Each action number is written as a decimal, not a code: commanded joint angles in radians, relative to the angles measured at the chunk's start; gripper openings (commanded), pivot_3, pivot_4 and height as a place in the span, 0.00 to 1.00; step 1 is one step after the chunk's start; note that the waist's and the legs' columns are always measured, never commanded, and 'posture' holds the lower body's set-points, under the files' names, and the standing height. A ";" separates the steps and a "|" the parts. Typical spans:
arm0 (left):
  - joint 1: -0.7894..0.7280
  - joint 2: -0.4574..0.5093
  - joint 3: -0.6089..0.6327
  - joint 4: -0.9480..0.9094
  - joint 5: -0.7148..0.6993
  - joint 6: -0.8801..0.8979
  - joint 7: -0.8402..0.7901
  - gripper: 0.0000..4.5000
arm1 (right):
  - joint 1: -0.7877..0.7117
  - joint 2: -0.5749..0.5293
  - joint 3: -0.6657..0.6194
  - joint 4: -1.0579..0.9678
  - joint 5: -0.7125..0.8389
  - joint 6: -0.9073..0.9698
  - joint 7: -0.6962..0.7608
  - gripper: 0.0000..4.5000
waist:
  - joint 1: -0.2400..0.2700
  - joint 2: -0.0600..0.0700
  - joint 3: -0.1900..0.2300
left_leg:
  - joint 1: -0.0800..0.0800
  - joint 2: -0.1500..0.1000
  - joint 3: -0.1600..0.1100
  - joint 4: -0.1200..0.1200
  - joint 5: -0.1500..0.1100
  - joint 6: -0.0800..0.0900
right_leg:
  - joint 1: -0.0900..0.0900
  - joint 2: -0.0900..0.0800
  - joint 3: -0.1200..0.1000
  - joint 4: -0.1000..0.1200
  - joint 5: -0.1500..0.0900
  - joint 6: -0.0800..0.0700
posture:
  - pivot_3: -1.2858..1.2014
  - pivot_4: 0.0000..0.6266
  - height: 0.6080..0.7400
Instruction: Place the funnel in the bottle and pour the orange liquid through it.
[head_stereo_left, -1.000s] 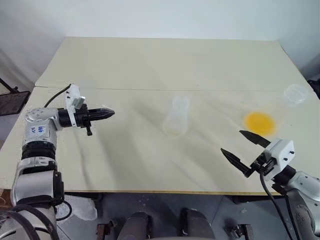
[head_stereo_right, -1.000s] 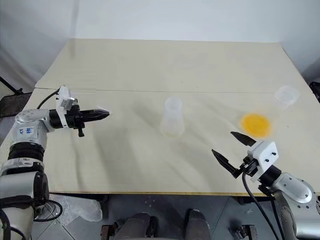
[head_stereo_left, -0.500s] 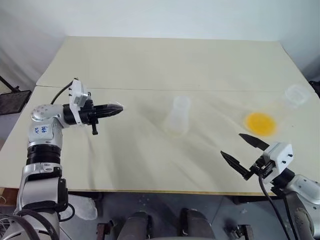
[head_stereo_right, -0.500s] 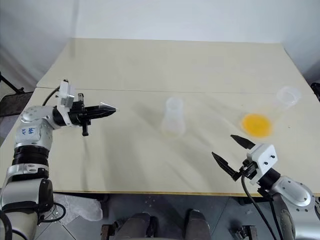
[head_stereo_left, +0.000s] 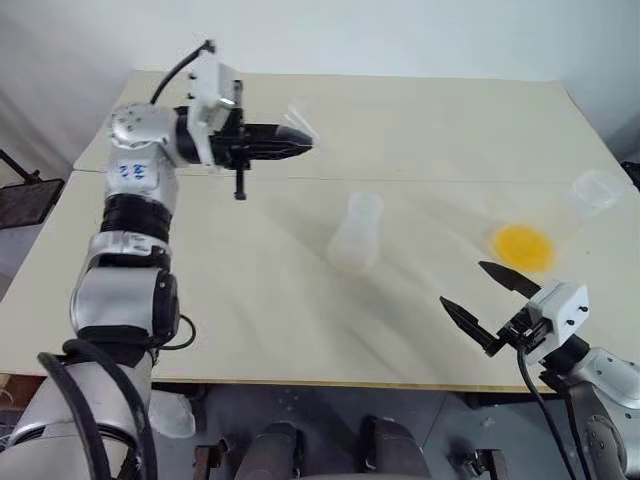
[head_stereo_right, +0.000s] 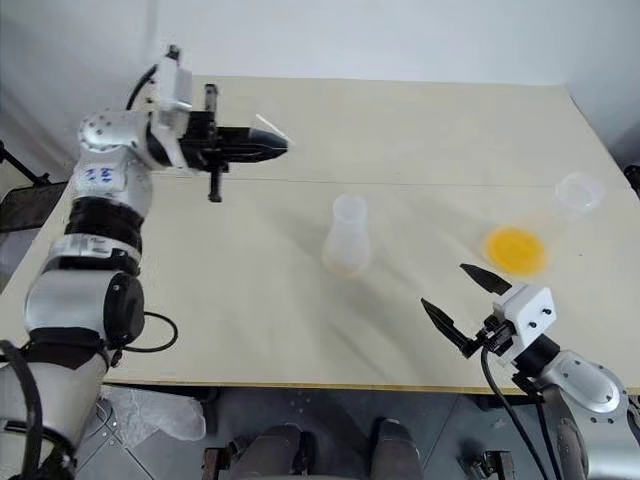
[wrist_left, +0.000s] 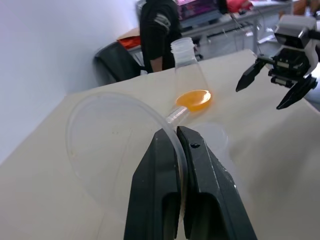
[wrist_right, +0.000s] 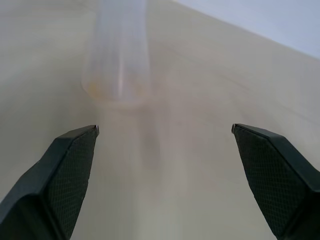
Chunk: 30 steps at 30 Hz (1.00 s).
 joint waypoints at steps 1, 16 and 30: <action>-0.069 -0.039 -0.038 0.053 0.009 -0.063 -0.112 0.00 | -0.001 -0.006 -0.010 -0.092 0.067 0.031 0.001 1.00 | 0.000 0.000 0.000 | 0.000 0.000 0.000 0.000 0.000 0.000 | 0.000 0.000 0.000 0.000 0.000 0.000 | 0.52 0.24 1.00; -0.144 -0.053 -0.284 0.124 0.054 -0.191 -0.112 0.00 | -0.057 -0.036 -0.038 -0.168 0.148 0.093 0.009 1.00 | 0.001 0.000 0.000 | -0.001 0.000 0.000 0.000 0.000 0.001 | 0.000 0.000 -0.001 -0.001 0.000 0.000 | 0.52 0.24 1.00; -0.200 -0.090 -0.276 0.217 0.150 -0.283 -0.112 0.00 | -0.096 -0.041 -0.027 -0.156 0.180 0.116 0.017 1.00 | 0.002 -0.001 0.000 | -0.002 0.000 -0.001 0.000 0.000 0.002 | 0.000 0.000 -0.002 -0.002 0.000 0.000 | 0.52 0.24 1.00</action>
